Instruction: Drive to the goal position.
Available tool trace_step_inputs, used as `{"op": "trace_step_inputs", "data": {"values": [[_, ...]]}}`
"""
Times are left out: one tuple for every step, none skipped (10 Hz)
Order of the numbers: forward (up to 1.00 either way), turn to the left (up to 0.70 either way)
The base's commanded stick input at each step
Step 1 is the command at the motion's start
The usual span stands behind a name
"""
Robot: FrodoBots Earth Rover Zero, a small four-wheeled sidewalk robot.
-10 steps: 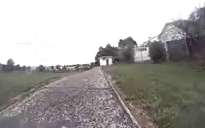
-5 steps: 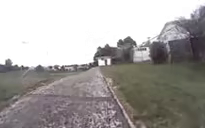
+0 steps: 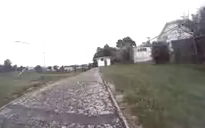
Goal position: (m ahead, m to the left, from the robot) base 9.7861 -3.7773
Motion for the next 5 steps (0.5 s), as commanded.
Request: {"op": "trace_step_inputs", "data": {"values": [[1.00,0.27],[1.00,0.27],[1.00,0.27],[1.00,0.25],[1.00,0.22]]}}
